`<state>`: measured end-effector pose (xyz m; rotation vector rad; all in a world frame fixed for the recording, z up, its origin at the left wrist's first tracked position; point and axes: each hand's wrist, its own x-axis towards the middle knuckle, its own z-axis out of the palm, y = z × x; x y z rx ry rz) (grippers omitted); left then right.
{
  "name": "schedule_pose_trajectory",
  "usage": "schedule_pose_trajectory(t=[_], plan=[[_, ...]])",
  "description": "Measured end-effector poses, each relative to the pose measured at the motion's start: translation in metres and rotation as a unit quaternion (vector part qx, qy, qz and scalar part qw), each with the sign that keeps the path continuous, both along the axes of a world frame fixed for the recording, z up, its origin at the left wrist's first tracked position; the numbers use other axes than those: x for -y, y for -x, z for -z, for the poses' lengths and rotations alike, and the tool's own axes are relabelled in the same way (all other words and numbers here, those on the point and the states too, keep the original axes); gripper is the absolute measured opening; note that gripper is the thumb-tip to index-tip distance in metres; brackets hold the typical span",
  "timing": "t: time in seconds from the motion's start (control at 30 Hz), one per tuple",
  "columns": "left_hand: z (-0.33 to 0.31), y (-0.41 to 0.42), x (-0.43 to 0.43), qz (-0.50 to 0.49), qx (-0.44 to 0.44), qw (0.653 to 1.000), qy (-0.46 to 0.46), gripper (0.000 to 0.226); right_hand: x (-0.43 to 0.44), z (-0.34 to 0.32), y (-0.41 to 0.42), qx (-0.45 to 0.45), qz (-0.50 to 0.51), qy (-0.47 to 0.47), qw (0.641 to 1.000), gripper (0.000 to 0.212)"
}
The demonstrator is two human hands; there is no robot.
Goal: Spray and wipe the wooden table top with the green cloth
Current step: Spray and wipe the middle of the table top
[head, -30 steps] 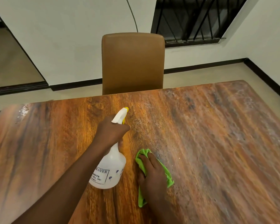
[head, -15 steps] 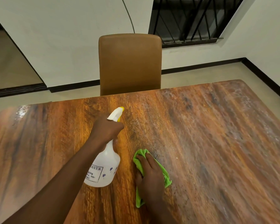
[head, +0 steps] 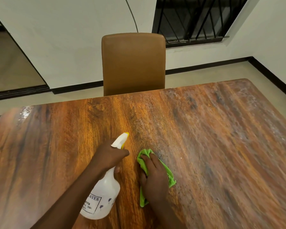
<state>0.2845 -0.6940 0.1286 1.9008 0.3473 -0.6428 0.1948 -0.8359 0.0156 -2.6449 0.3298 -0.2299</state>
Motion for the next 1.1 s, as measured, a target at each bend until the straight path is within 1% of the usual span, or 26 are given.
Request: schedule_pose_trajectory(t=[0.07,0.13,0.2,0.3,0.4,0.5,0.57,0.63,0.73,0.83,0.93,1.0,1.03,1.1], plan=[[0.001,0.000,-0.006,-0.026,0.022,0.999,0.000,0.029,0.001,0.002,0.001,-0.007,0.004,0.005,1.000,0.051],[0.002,-0.001,-0.012,-0.036,0.024,0.999,0.008,0.041,0.004,0.002,-0.004,-0.012,0.001,-0.004,1.000,0.056],[0.004,-0.001,-0.017,-0.032,0.027,0.999,0.014,0.050,0.009,-0.001,-0.022,-0.026,-0.007,-0.030,0.999,0.057],[0.004,0.001,-0.022,-0.027,0.036,0.999,0.006,0.054,0.010,-0.006,-0.061,-0.029,0.010,-0.061,0.998,0.053],[0.005,-0.001,-0.026,-0.030,0.042,0.999,0.005,0.052,0.001,-0.007,-0.071,-0.023,0.001,-0.069,0.997,0.053],[0.008,-0.002,-0.027,-0.033,0.043,0.998,0.017,0.052,-0.004,-0.001,-0.038,-0.021,-0.054,-0.054,0.997,0.057],[0.008,-0.005,-0.028,-0.036,0.045,0.998,0.021,0.053,0.006,-0.003,-0.035,-0.025,-0.060,-0.060,0.996,0.061],[0.008,-0.009,-0.031,-0.040,0.046,0.998,0.021,0.055,0.016,-0.005,-0.065,-0.031,-0.035,-0.059,0.997,0.061],[0.011,-0.010,-0.035,-0.044,0.038,0.998,0.036,0.052,0.017,-0.008,-0.116,-0.027,-0.011,-0.034,0.999,0.054],[0.013,-0.014,-0.042,-0.053,0.037,0.998,0.027,0.044,-0.004,-0.006,-0.130,-0.019,-0.063,-0.040,0.997,0.055],[0.019,-0.019,-0.048,-0.064,0.039,0.997,0.020,0.043,-0.032,-0.002,-0.102,0.003,-0.147,-0.062,0.987,0.052],[0.021,-0.019,-0.047,-0.063,0.041,0.997,0.009,0.042,-0.037,-0.002,-0.076,0.018,-0.170,-0.069,0.983,0.051],[0.020,-0.020,-0.046,-0.062,0.042,0.997,0.008,0.042,-0.034,-0.001,-0.070,0.023,-0.164,-0.067,0.984,0.050],[0.017,-0.021,-0.045,-0.053,0.044,0.997,0.015,0.041,-0.021,-0.001,-0.078,0.019,-0.109,-0.070,0.991,0.050]])
